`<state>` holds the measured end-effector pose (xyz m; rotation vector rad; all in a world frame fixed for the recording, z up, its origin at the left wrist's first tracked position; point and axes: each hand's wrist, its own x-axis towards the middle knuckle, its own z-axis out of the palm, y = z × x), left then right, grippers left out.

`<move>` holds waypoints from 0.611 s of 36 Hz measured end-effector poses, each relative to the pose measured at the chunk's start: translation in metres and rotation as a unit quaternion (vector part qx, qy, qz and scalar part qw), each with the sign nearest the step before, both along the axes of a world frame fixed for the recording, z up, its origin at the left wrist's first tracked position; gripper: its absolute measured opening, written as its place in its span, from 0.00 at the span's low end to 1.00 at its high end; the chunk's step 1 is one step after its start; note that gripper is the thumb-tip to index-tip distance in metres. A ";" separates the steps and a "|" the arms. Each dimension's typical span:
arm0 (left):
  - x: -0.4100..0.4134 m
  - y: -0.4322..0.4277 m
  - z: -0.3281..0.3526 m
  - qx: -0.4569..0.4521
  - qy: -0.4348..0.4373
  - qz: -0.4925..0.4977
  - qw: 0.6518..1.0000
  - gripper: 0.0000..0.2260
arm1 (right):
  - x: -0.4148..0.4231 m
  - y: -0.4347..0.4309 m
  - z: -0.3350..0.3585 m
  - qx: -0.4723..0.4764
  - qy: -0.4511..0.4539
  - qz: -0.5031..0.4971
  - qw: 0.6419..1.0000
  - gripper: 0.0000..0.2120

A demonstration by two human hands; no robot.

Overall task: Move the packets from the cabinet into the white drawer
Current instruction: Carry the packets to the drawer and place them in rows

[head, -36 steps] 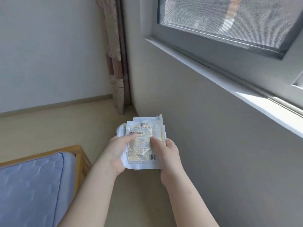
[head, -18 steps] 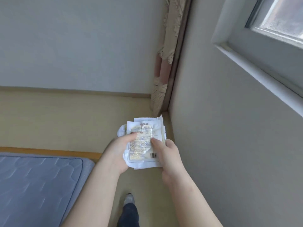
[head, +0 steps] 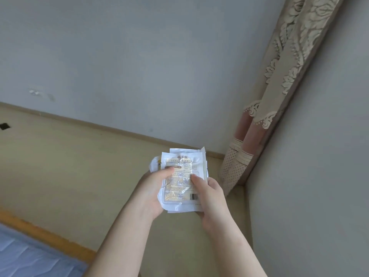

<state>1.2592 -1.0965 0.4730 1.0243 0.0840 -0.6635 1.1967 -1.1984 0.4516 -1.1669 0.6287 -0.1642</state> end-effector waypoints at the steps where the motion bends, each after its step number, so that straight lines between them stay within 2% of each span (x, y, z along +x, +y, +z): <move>1: 0.014 -0.003 -0.002 0.003 0.000 0.010 1.000 0.10 | 0.016 -0.005 -0.003 0.005 0.000 0.010 1.000 0.05; 10: 0.156 -0.052 -0.012 -0.002 -0.001 0.092 0.996 0.10 | 0.180 -0.063 -0.008 0.010 -0.014 0.094 0.995 0.13; 15: 0.228 -0.061 -0.006 -0.028 -0.008 0.136 0.990 0.08 | 0.268 -0.076 -0.006 0.008 -0.013 0.153 0.988 0.06; 22: 0.314 -0.029 -0.014 -0.059 0.008 0.246 0.967 0.12 | 0.378 -0.040 -0.016 0.007 0.019 0.236 0.971 0.06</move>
